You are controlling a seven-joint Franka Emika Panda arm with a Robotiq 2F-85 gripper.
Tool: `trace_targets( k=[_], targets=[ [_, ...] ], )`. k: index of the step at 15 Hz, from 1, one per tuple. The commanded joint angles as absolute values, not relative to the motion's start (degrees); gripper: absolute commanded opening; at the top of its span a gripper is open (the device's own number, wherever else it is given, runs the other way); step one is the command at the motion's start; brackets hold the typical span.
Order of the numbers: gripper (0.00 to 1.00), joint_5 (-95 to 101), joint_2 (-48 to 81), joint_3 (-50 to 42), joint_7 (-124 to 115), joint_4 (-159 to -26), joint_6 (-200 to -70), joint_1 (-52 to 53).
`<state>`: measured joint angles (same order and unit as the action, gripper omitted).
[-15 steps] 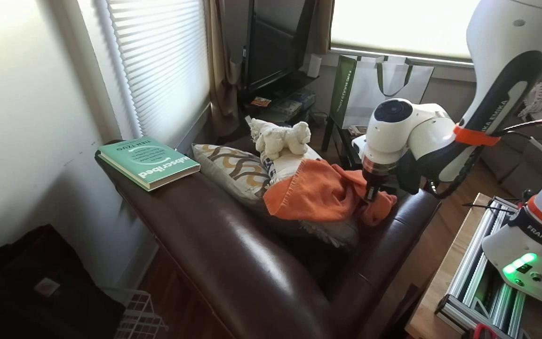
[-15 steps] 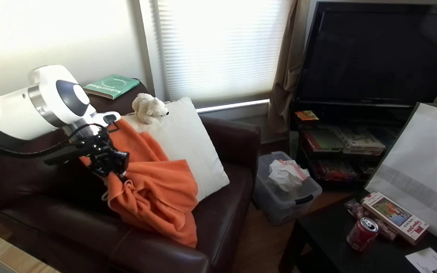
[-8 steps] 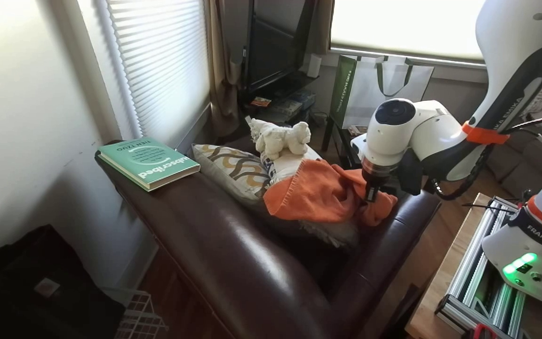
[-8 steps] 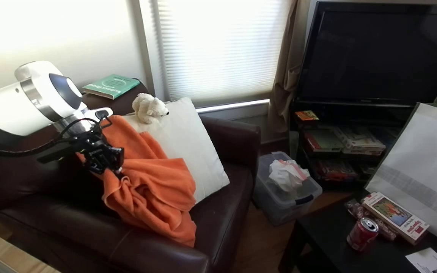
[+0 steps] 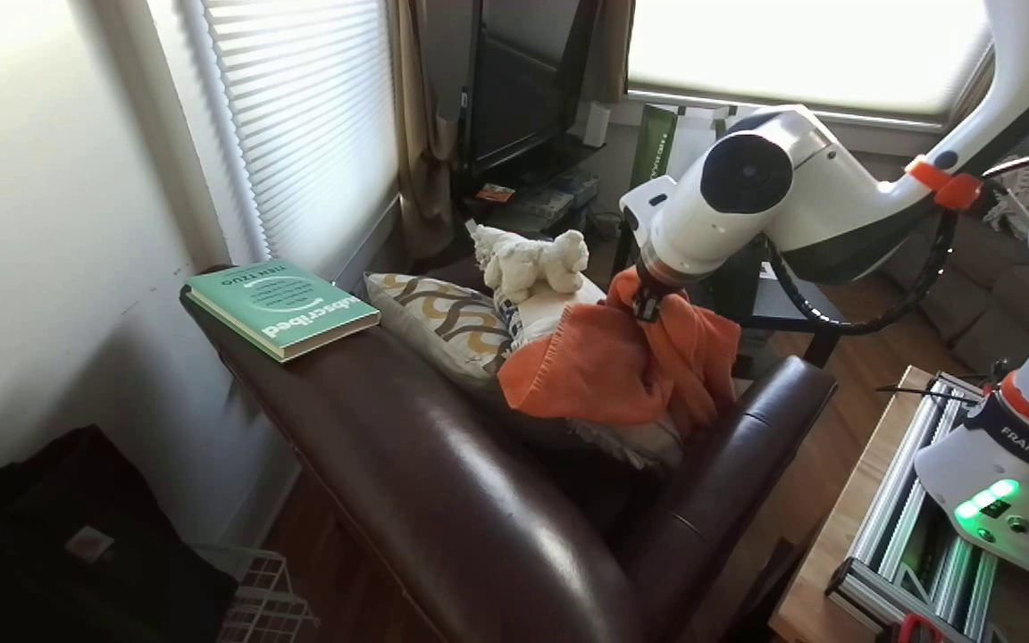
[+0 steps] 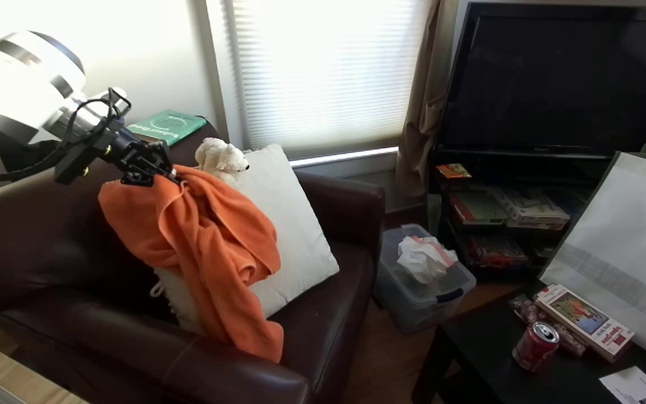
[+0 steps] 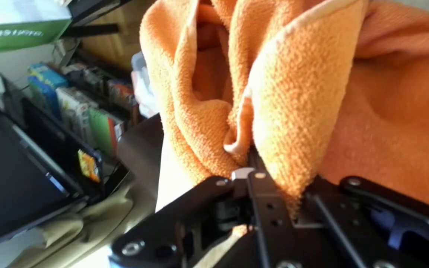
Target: Pick up the orange blanket and put it on the backrest of the couch
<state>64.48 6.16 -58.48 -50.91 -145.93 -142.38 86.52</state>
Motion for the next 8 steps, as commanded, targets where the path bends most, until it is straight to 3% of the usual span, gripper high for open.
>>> trace_targets(
  k=[1, 2, 7, 8],
  targets=[
    [0.03, 74.69, -5.56, -55.93, -52.69, -143.50, -126.91, 93.68],
    [0.03, 75.76, -7.33, -46.05, -51.51, -142.49, -123.15, 87.15],
    [0.03, 79.35, -15.79, -24.36, -50.45, -140.80, -105.00, 84.09],
    [0.11, 75.00, -9.88, -20.48, -50.88, -140.22, -111.96, 75.15]
  ],
)
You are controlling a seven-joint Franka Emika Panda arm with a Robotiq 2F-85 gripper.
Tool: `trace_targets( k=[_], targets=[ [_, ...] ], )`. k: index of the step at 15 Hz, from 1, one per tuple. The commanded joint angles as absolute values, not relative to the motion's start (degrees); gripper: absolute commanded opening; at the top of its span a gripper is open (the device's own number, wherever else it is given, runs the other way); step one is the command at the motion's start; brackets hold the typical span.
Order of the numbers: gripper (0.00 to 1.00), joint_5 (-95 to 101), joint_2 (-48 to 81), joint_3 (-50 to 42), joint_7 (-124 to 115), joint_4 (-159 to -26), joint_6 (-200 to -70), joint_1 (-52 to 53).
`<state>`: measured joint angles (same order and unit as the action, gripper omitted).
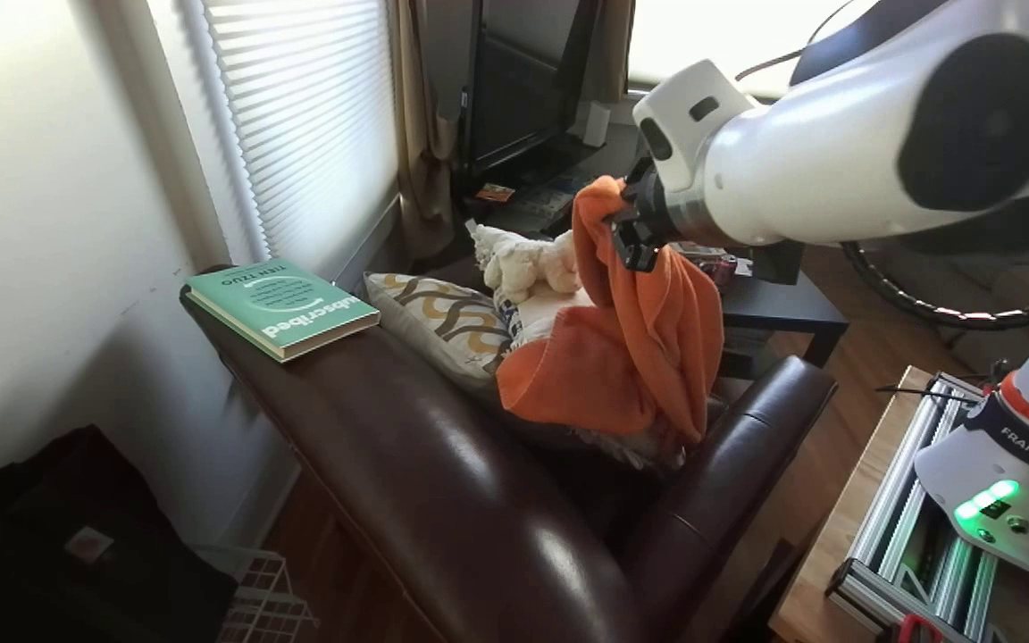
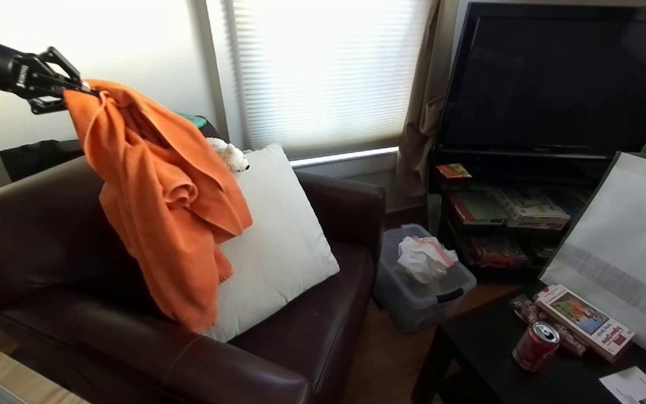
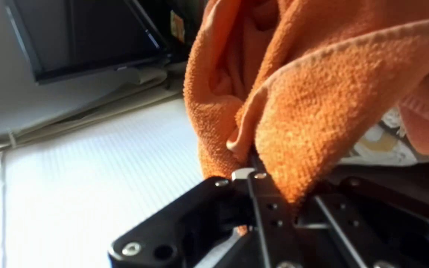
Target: Pick up the orange blanket and put it on the backrest of the couch
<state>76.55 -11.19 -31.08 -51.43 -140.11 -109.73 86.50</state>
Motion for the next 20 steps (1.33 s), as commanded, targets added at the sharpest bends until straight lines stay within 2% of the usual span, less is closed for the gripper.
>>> trace_targets(
  k=[1, 5, 6, 10, 17, 18, 20],
  targets=[
    [0.11, 75.16, -11.48, -17.36, -50.88, -139.94, -109.15, 75.15],
    [0.11, 75.56, -13.50, -15.17, -50.68, -140.01, -107.56, 74.52],
    [0.03, 75.69, -13.50, -15.18, -50.67, -140.06, -107.56, 74.18],
    [0.03, 69.15, -21.28, -6.75, -43.44, -136.42, -118.88, 64.00],
    [0.03, 45.47, -17.72, 1.08, -23.66, -120.27, -142.93, 50.03],
    [0.11, 48.33, -20.55, 5.54, -26.55, -124.43, -140.16, 45.88],
    [0.11, 44.12, -19.13, 6.37, -22.92, -121.89, -143.28, 43.67]
  ],
)
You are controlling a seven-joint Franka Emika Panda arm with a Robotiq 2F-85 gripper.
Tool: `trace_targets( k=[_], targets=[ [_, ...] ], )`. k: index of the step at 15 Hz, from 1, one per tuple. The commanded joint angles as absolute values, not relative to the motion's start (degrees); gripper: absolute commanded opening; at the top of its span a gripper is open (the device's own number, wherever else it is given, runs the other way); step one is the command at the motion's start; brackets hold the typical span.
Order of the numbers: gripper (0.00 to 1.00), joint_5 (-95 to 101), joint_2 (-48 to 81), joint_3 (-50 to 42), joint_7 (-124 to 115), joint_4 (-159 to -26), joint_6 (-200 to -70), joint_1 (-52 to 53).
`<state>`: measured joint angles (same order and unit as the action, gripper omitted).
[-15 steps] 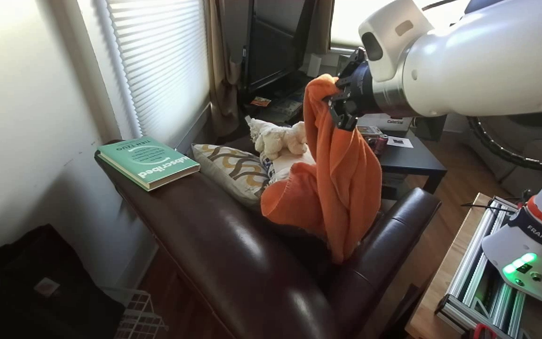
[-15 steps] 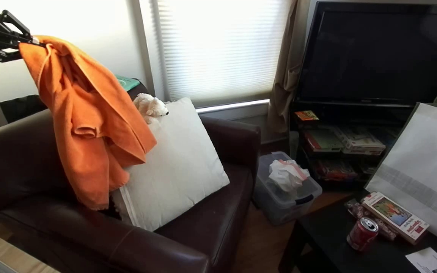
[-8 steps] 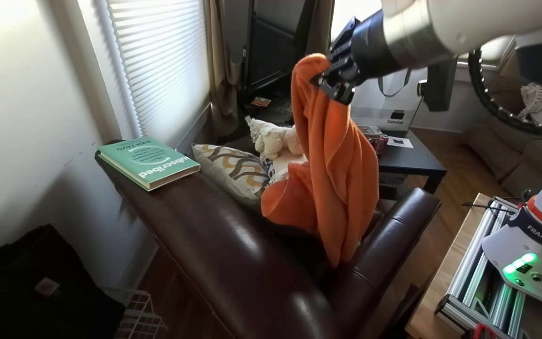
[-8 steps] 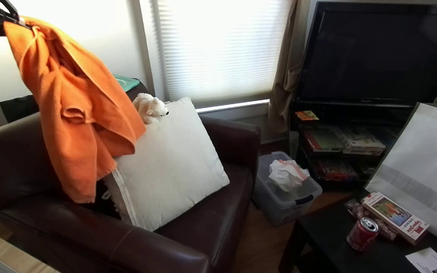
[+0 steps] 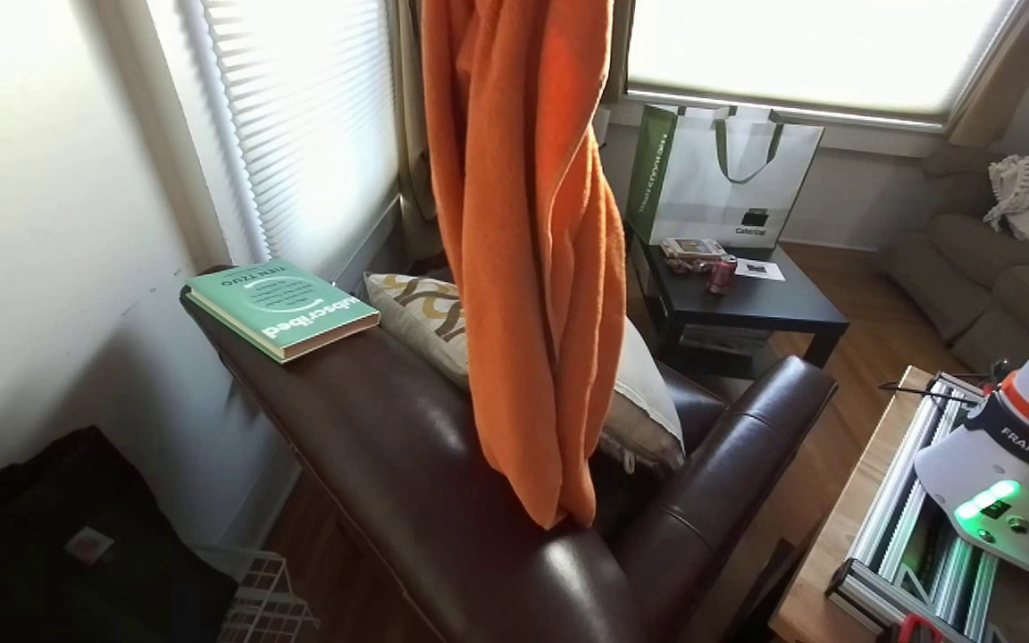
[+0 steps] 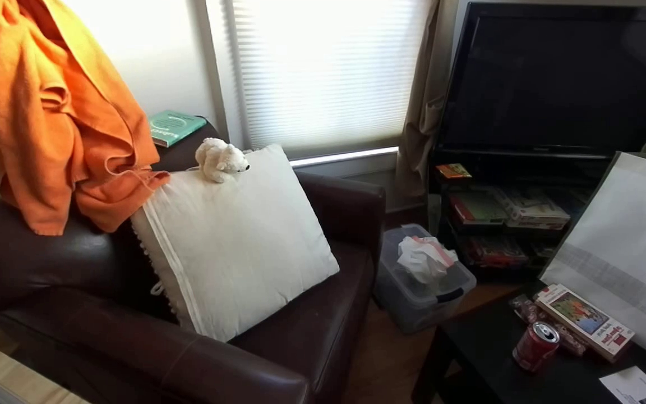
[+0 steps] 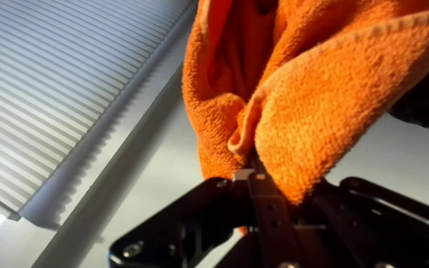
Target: Pick up the orange blanket and put it on the backrest of the couch
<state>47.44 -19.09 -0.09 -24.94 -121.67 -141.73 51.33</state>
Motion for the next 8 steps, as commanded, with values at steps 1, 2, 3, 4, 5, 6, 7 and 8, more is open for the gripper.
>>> trace_targets(
  k=[1, 2, 3, 4, 5, 6, 7, 8],
  targets=[
    [0.11, 43.80, -18.54, 6.49, -22.76, -121.42, -143.55, 43.40],
    [0.11, 43.77, -18.12, 6.55, -22.79, -121.26, -143.59, 43.39],
    [0.03, 42.92, -16.71, 6.31, -23.14, -120.95, -144.39, 43.55],
    [0.03, 40.08, -14.20, 6.42, -23.00, -120.03, -148.21, 43.24],
    [0.03, 36.73, -12.17, 7.92, -22.11, -119.03, -150.86, 41.89],
    [0.03, 33.46, -10.64, 9.75, -20.77, -118.38, -152.92, 40.57],
    [0.03, 29.85, -9.17, 11.47, -18.96, -117.91, -154.77, 39.61],
    [0.03, 26.53, -7.90, 12.98, -17.13, -117.59, -156.98, 38.57]
  ],
)
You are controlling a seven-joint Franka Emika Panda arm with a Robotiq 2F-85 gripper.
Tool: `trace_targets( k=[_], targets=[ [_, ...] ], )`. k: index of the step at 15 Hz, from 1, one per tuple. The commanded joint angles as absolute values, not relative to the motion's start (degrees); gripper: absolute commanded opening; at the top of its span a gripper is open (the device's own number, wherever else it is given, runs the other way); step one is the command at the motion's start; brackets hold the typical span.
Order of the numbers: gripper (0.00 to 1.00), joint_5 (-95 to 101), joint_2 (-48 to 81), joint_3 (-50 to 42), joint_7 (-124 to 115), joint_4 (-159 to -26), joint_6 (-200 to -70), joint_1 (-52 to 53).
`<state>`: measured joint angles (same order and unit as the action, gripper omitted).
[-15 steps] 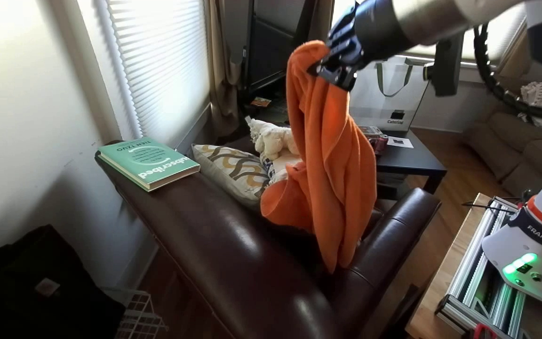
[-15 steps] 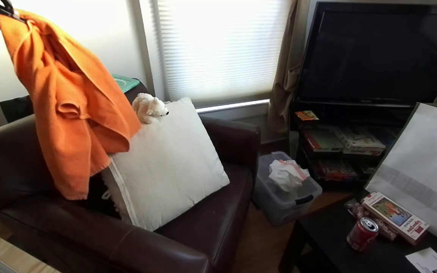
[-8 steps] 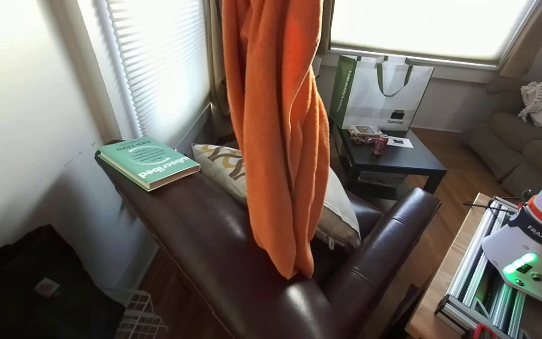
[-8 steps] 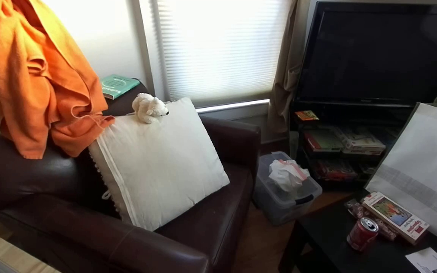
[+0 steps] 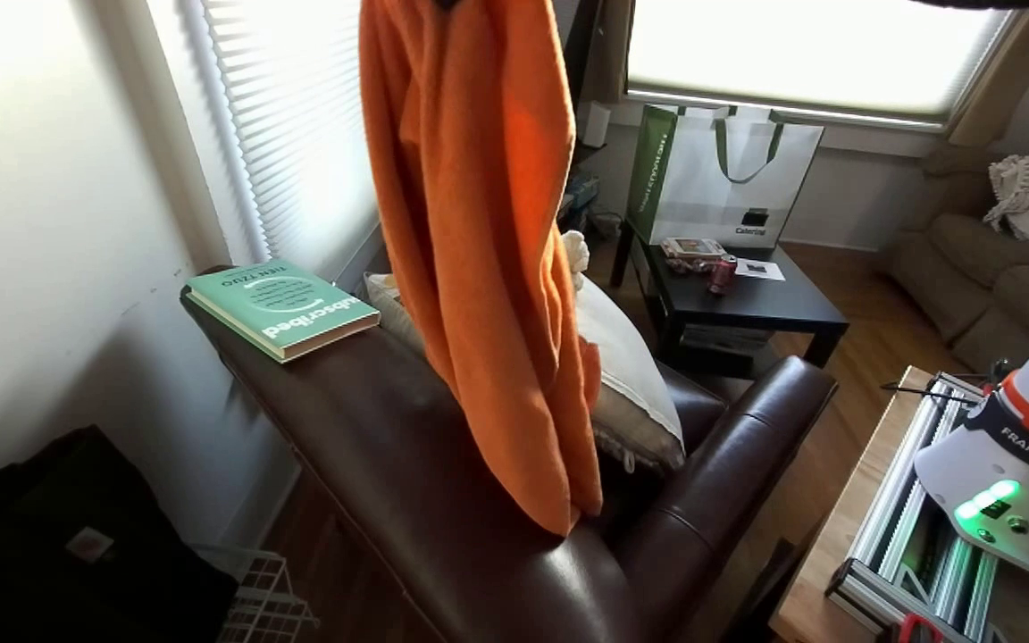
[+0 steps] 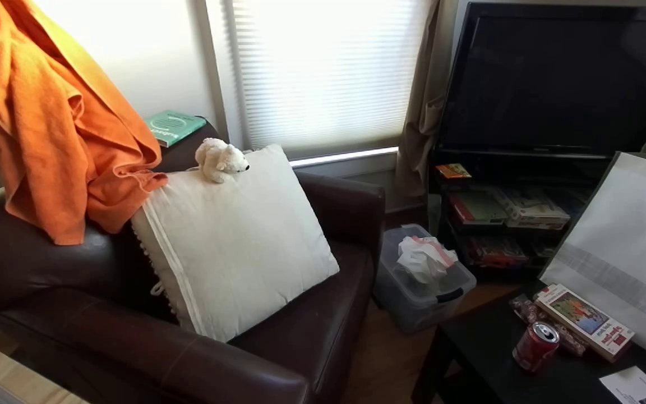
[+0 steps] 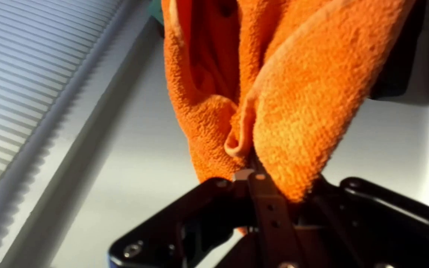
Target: Pick up the orange blanket and put it on the backrest of the couch
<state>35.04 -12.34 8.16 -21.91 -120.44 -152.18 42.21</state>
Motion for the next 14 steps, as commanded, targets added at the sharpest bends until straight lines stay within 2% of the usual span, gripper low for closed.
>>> trace_targets(
  k=[1, 3, 4, 6, 7, 8, 10, 14],
  targets=[
    [0.03, 23.43, -6.69, 14.36, -15.15, -117.15, -158.75, 37.58],
    [0.03, 13.41, -3.18, 15.45, -9.48, -116.07, -162.92, 37.05],
    [0.03, 8.67, -1.24, 11.90, -7.24, -115.39, -163.51, 41.00],
    [0.03, 0.83, 1.32, 15.88, -4.28, -113.90, -161.45, 36.56],
    [0.15, -2.46, 2.70, 16.23, -3.22, -113.28, -159.68, 35.83],
    [0.36, -3.92, 3.87, 16.79, -3.37, -112.82, -157.67, 34.59],
    [0.40, -4.34, 5.67, 17.56, -4.87, -112.04, -154.01, 32.41],
    [0.67, 10.04, 0.23, 15.83, -17.76, -115.15, -150.10, 29.99]
  ],
)
